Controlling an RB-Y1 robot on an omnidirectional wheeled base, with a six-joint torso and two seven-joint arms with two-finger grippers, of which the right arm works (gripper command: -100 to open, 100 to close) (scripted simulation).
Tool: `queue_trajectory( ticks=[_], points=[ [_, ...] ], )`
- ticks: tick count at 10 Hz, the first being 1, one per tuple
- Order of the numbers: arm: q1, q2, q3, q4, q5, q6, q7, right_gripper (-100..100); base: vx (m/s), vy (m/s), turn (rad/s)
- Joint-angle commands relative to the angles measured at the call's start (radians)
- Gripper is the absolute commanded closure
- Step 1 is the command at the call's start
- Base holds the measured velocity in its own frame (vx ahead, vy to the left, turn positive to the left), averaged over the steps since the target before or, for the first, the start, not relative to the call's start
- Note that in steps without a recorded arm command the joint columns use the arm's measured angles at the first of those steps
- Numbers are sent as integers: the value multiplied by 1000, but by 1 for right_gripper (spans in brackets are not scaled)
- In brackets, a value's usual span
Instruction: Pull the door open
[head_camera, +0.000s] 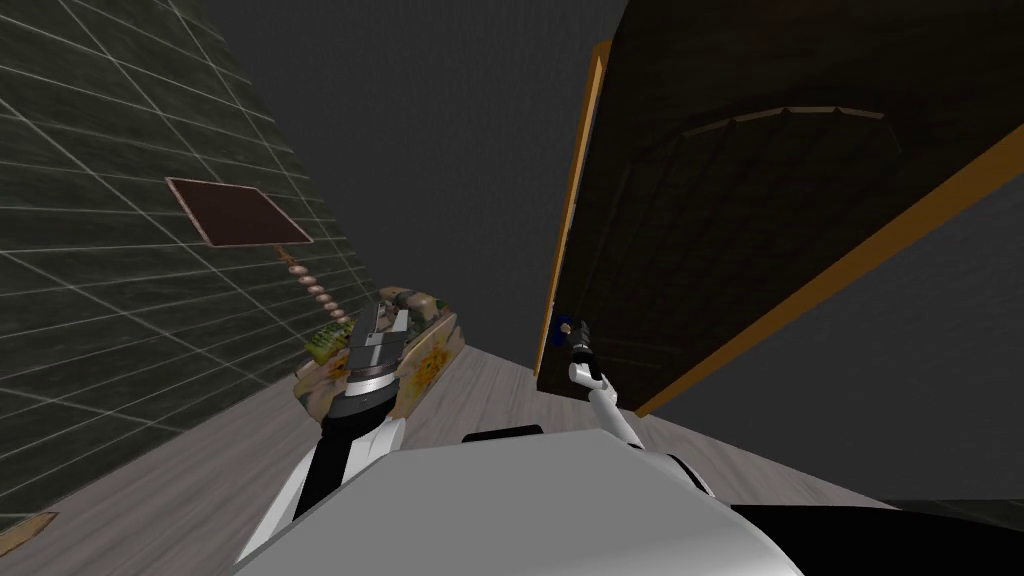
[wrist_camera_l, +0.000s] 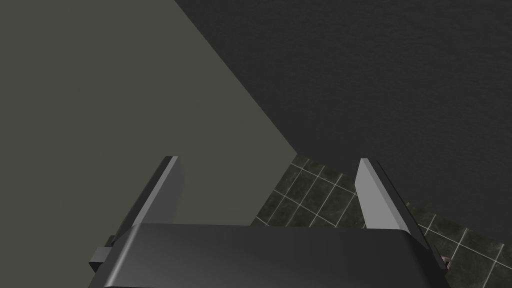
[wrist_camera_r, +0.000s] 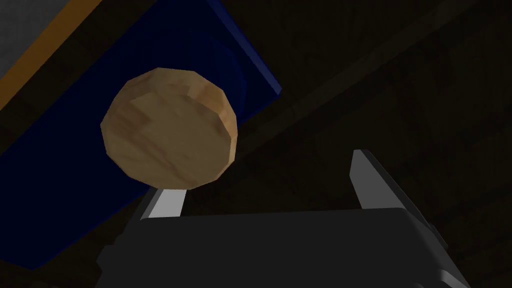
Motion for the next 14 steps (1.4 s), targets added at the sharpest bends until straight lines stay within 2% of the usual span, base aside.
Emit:
queue_trajectory(
  ticks=[1, 2, 3, 14],
  points=[
    [-10, 28, 17, -1, -30, -7, -50, -100, -93, -29, 65],
    [-11, 36, 16, -5, -52, -6, -74, -100, -90, -10, 125],
    [-11, 36, 16, -5, -52, -6, -78, -100, -46, 15, 98],
    [-21, 137, 7, -49, -295, 5, -390, -100, -91, -23, 65]
  ],
)
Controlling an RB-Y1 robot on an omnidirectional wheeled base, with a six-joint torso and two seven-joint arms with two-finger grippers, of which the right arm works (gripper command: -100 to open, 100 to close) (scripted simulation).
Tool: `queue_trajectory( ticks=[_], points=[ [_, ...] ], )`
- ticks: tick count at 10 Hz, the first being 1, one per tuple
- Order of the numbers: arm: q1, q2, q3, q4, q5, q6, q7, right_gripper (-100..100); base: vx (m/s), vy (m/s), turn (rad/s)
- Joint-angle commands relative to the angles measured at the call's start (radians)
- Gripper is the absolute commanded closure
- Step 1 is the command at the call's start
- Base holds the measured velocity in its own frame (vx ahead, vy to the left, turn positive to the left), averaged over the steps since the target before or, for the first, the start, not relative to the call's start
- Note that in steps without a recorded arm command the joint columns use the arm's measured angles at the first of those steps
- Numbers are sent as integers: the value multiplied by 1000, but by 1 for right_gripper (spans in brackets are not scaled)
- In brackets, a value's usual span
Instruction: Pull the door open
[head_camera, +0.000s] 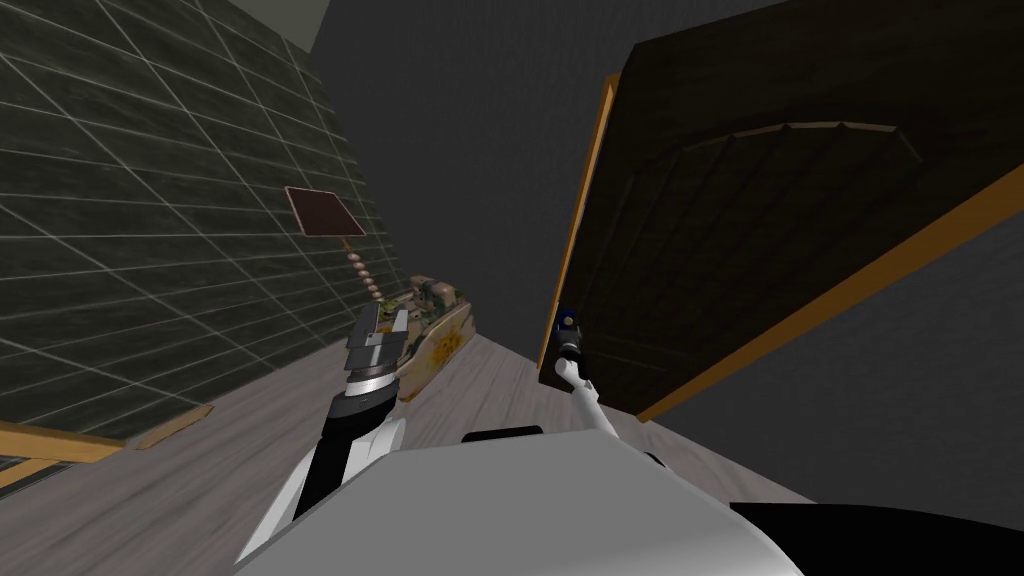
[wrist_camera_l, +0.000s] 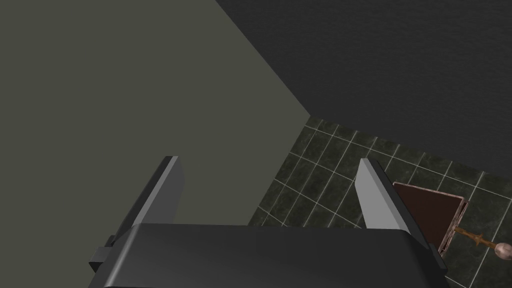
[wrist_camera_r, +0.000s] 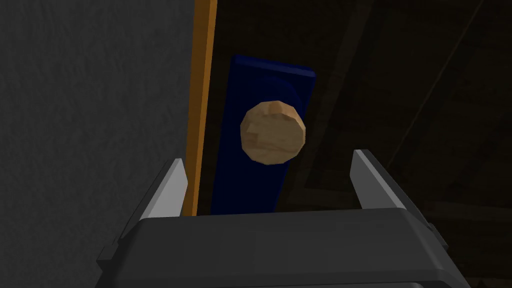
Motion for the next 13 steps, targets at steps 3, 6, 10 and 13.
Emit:
queue_trajectory(
  ticks=[3, 6, 10, 13],
  points=[
    [-2, 27, -2, -12, -58, 3, -78, -100, -71, -24, 48],
    [-3, 34, -3, -13, -76, 3, -100, -100, -45, -23, 27],
    [25, -59, -22, -3, -100, 11, -172, -100, 116, -10, 108],
    [45, -116, -36, 4, -115, 16, -218, -100, 165, -20, 122]
  ],
)
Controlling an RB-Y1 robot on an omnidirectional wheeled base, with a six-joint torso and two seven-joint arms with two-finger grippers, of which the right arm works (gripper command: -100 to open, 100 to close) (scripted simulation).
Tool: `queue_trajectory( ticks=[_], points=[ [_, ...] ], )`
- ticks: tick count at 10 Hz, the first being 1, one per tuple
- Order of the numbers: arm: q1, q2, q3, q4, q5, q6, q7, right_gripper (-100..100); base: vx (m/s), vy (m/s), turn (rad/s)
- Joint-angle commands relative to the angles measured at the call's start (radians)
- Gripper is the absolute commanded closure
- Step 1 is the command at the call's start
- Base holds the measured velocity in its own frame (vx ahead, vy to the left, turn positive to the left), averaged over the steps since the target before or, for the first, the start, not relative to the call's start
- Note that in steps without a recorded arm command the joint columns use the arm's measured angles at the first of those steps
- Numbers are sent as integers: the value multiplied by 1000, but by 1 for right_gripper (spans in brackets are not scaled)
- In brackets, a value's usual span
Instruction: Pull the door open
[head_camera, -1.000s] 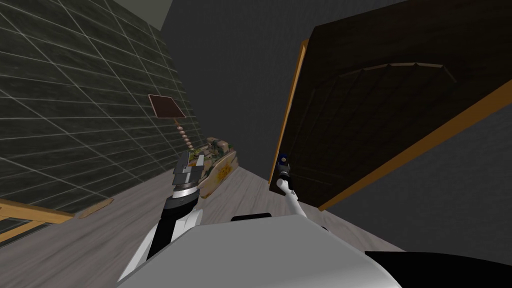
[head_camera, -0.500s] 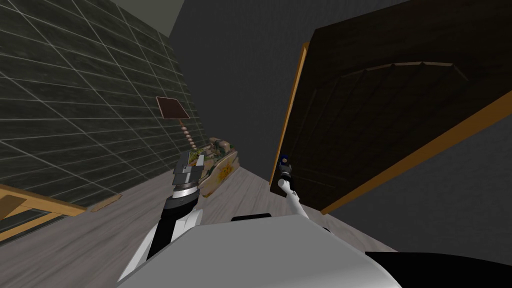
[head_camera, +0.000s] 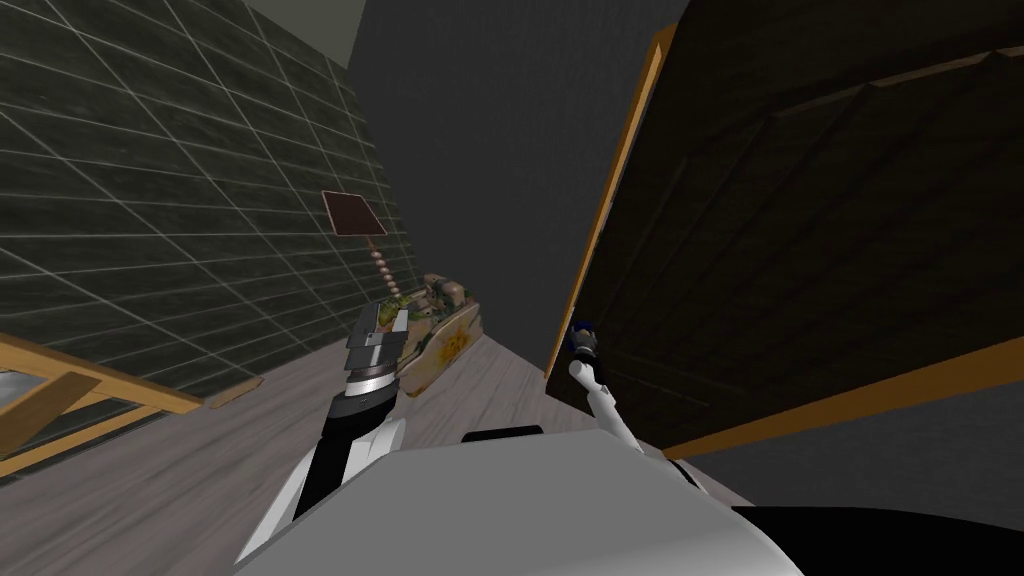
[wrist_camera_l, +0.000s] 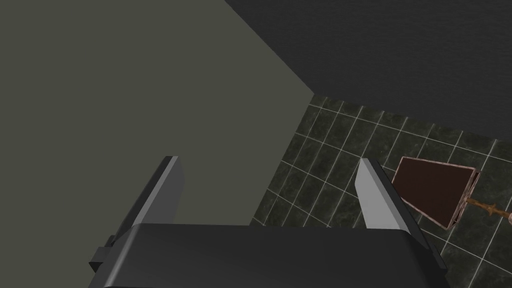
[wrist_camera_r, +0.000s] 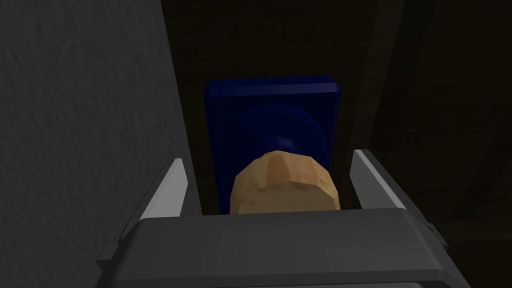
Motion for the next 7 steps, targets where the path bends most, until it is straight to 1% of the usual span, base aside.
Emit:
queue_trajectory(
  ticks=[1, 2, 7],
  points=[
    [0, 0, 0, 0, 0, 0, 0, -100, 62, -9, 14],
    [0, 0, 0, 0, 0, 0, 0, 100, -5, -5, -45],
    [0, 0, 0, 0, 0, 0, 0, 100, -12, 0, 7]
  ],
)
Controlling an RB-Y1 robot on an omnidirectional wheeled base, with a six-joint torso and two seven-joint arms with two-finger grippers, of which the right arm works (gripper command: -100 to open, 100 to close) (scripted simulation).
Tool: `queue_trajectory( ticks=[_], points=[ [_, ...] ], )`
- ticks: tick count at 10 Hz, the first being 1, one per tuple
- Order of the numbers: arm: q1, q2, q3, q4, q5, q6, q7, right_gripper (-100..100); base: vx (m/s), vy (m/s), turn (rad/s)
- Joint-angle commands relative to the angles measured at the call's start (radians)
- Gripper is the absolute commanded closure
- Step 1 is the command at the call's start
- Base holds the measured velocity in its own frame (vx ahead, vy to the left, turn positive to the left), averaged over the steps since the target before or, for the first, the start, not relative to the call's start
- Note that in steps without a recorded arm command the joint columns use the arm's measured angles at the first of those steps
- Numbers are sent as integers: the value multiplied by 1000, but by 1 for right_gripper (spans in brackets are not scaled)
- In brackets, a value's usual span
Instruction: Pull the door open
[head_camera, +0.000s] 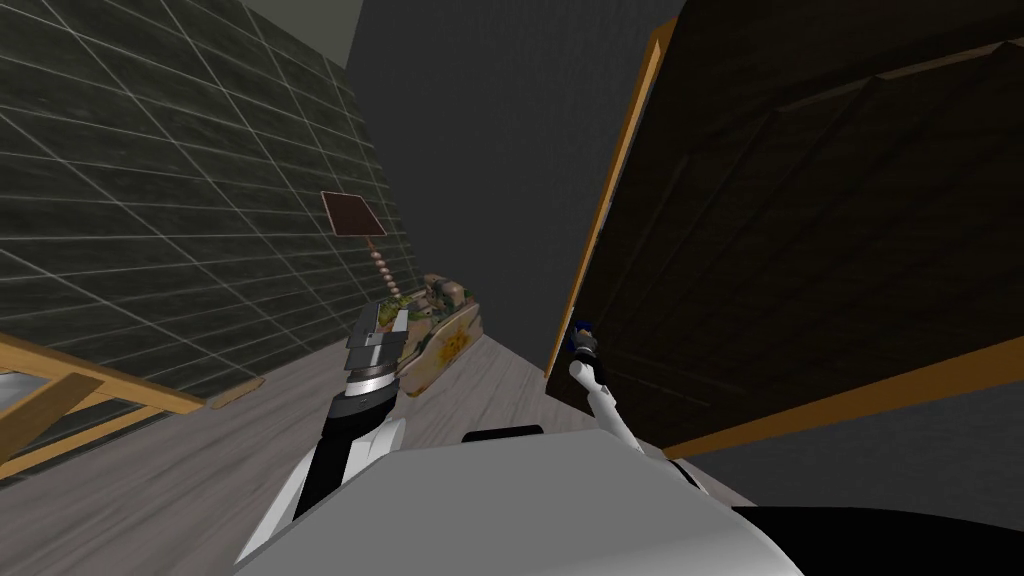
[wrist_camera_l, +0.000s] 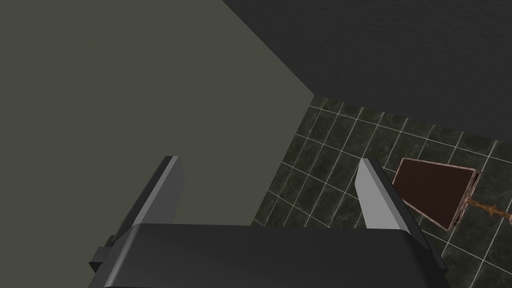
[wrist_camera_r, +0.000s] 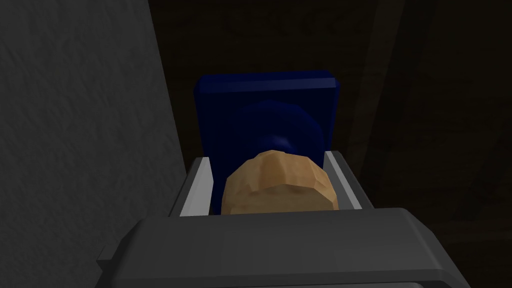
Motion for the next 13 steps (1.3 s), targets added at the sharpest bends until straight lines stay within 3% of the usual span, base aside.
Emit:
queue_trajectory(
  ticks=[1, 3, 9, 13],
  points=[
    [7, -14, 18, -6, -2, 4, -21, 100, -133, -32, 159],
    [13, -25, 32, -11, -3, 8, -38, 100, -220, -23, 117],
    [47, -88, 115, -39, -10, 28, -136, 100, -254, -37, 179],
    [59, -103, 143, -41, -9, 32, -162, 100, -160, -37, 93]
  ],
)
